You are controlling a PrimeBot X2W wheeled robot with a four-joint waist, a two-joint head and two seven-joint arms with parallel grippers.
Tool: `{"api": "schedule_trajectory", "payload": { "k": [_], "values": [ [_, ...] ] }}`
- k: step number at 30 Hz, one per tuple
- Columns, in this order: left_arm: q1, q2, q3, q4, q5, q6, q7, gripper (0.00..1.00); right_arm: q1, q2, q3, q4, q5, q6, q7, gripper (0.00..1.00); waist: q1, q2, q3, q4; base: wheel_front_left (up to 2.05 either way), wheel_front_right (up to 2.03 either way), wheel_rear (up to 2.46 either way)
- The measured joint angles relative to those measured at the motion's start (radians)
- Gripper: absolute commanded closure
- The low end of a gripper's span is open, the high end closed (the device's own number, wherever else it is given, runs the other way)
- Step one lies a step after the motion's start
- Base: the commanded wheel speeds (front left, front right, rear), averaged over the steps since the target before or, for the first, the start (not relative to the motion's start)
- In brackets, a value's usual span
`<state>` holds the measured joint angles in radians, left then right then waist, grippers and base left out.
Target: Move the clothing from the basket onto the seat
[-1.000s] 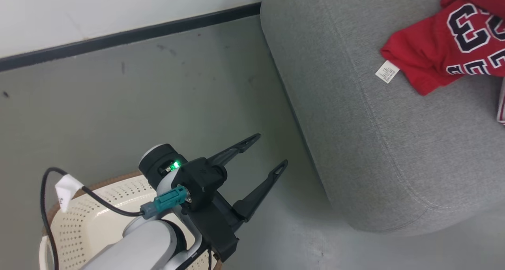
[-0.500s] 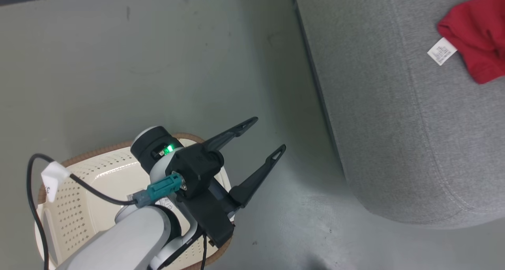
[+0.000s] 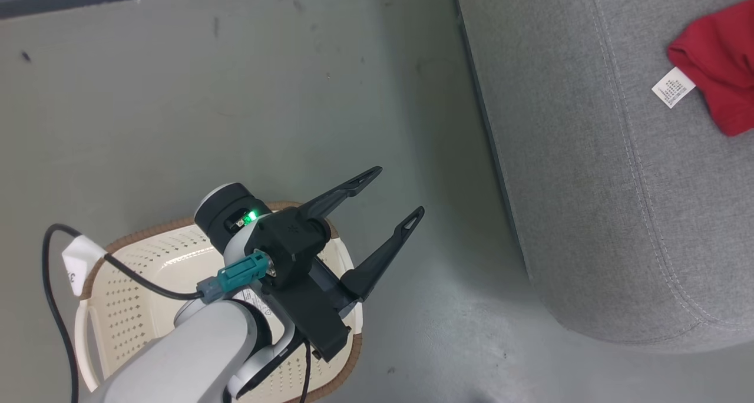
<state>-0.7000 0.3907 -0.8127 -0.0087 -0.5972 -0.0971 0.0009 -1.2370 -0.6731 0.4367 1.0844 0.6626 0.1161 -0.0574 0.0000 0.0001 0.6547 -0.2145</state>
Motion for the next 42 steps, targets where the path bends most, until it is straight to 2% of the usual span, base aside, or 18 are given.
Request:
{"api": "schedule_trajectory", "payload": {
  "k": [2, 3, 4, 5, 6, 19, 27, 32, 42],
  "values": [
    [0.0, -0.004, 0.0, 0.003, 0.0, 0.0, -0.004, 0.0, 0.0, 0.004, 0.007, 0.015, 0.0, 0.003, 0.024, 1.0, 0.0, 0.0, -0.009, 0.001, 0.0, 0.0, 0.0],
    [0.0, -0.007, 0.0, 0.006, -0.002, -0.001, -0.008, 0.0, 0.0, 0.006, 0.011, 0.021, 0.0, 0.004, 0.034, 0.73, 0.0, 0.0, -0.013, 0.002, 0.0, 0.0, 0.0],
    [0.0, -0.008, 0.0, 0.008, -0.002, -0.001, -0.012, 0.0, 0.0, 0.008, 0.014, 0.025, 0.0, 0.004, 0.043, 0.51, 0.0, 0.0, -0.018, 0.002, 0.0, 0.0, 0.0],
    [0.0, -0.009, 0.0, 0.012, -0.003, -0.001, -0.014, 0.0, -0.002, 0.011, 0.018, 0.028, -0.001, 0.004, 0.053, 0.09, 0.0, 0.0, -0.023, 0.002, 0.0, 0.0, 0.0],
    [0.001, -0.01, 0.0, 0.017, -0.005, -0.001, -0.019, 0.0, -0.005, 0.013, 0.021, 0.032, -0.002, 0.004, 0.062, 0.0, 0.0, 0.0, -0.028, 0.002, 0.0, 0.0, 0.0],
    [0.034, -0.026, 0.0, 0.098, -0.026, -0.009, -0.086, 0.0, -0.014, 0.07, 0.073, 0.115, -0.002, 0.007, 0.218, 0.0, 0.0, 0.0, -0.135, -0.011, 0.0, 0.0, 0.0],
    [0.085, -0.045, 0.0, 0.148, -0.054, -0.01, -0.133, 0.0, 0.03, 0.074, 0.147, 0.062, -0.021, 0.008, 0.268, 0.0, -0.0001, -0.0001, -0.234, -0.029, 0.0, 0.0, 0.0],
    [0.125, -0.062, 0.001, 0.171, -0.079, -0.01, -0.164, 0.0, 0.111, 0.044, 0.192, -0.028, -0.02, 0.009, 0.239, 0.0, -0.0001, -0.0002, -0.303, -0.037, 0.0, 0.0, 0.0],
    [0.196, -0.084, 0.025, 0.184, -0.099, 0.01, -0.204, 0.0, 0.3, -0.043, 0.207, -0.273, 0.043, 0.009, 0.064, 0.0, -0.0002, -0.0003, -0.417, -0.017, 0.0, 0.0, 0.0]
  ]
}}
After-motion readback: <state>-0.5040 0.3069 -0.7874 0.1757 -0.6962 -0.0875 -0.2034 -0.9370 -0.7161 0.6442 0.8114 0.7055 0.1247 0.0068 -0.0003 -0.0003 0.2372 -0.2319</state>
